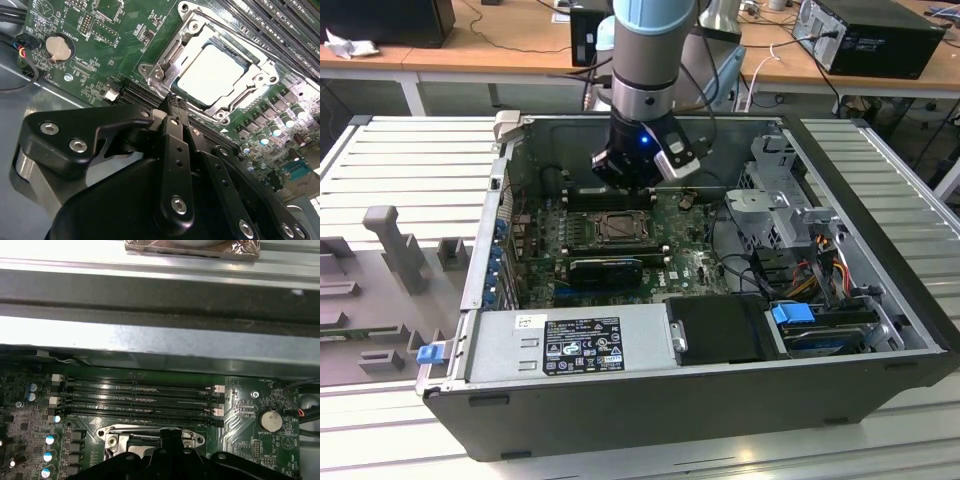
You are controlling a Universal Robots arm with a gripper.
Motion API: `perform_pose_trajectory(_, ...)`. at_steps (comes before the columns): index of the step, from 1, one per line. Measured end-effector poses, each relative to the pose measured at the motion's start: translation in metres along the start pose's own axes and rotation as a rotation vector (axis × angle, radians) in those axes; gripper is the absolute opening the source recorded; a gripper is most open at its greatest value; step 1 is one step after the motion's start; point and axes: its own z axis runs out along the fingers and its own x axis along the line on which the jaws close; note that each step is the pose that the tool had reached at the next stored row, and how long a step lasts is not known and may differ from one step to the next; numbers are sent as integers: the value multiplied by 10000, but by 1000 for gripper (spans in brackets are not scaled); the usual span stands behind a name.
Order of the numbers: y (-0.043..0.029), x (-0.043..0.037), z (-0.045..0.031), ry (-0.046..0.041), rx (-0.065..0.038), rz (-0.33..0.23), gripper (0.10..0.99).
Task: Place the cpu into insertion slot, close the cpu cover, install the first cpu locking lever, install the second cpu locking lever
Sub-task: 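Install the second cpu locking lever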
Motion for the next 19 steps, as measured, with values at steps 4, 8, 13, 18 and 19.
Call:
perform_pose_trajectory(4,14,0,-102,0,0,0,106)
perform_pose_trajectory(8,-19,2,-128,1,0,0,106)
perform_pose_trajectory(13,-78,5,-134,0,-1,0,106)
perform_pose_trajectory(18,-163,10,-144,0,-3,0,106)
perform_pose_trajectory(19,-176,11,-146,-1,-3,0,106)
